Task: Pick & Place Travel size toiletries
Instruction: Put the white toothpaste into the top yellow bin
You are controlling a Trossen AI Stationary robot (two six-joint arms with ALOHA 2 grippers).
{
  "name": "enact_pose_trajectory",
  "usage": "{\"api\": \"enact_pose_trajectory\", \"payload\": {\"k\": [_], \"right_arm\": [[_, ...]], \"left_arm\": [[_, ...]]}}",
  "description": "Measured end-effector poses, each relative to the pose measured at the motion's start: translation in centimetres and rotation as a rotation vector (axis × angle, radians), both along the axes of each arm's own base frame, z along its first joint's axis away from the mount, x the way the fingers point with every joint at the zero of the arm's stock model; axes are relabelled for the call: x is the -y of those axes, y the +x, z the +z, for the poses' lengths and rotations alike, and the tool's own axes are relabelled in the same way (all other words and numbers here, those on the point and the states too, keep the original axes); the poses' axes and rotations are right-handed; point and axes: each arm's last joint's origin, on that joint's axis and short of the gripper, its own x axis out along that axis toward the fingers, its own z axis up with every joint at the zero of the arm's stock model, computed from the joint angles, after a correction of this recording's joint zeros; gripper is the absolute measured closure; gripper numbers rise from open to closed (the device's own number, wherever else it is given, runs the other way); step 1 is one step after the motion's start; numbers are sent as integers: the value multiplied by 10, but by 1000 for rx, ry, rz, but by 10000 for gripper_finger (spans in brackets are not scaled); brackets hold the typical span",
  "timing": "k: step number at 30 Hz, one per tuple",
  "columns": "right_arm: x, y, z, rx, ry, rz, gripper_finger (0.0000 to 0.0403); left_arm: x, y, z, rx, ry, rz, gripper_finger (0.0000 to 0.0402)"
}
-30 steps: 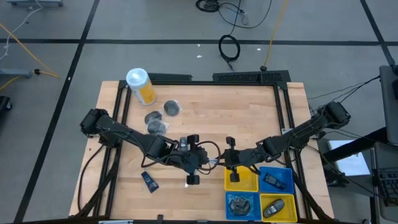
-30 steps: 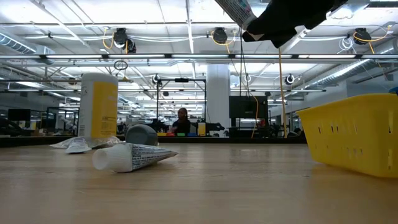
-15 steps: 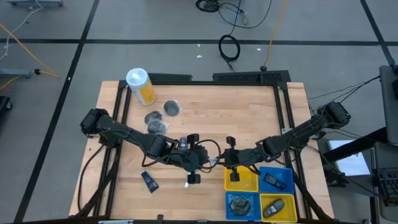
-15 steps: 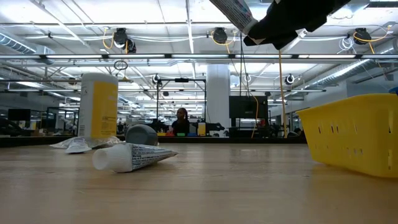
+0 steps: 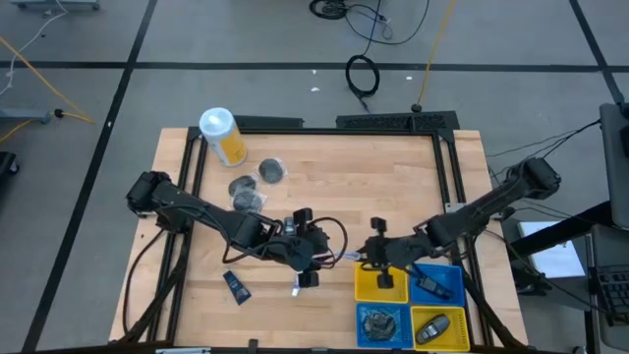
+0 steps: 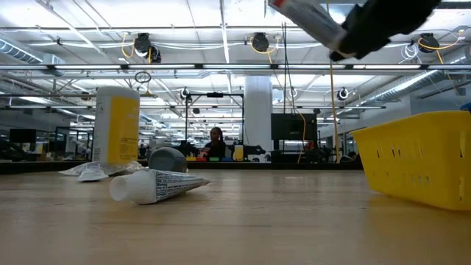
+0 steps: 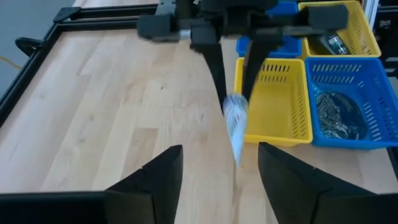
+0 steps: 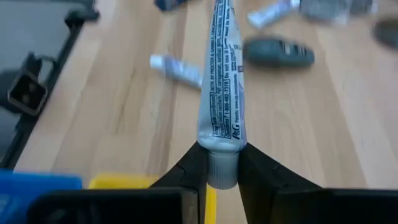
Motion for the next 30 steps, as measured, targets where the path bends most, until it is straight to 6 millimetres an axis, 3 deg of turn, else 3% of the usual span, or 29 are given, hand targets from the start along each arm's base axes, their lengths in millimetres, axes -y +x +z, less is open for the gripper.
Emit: {"api": "enact_pose_trajectory", "payload": {"k": [8, 16, 23, 30], "right_arm": [[-6, -42, -1, -271, 158, -54, 353], [-26, -65, -6, -470, 321, -84, 353], [-37, -74, -9, -525, 370, -106, 353], [-43, -69, -22, -566, 332, -123, 353]], "left_arm": [[-1, -2, -2, -33, 8, -5, 188], [-2, -4, -5, -67, 10, 4, 188], [-3, -7, -8, -102, -4, 30, 188], [-4, -11, -11, -147, -13, 58, 188]]}}
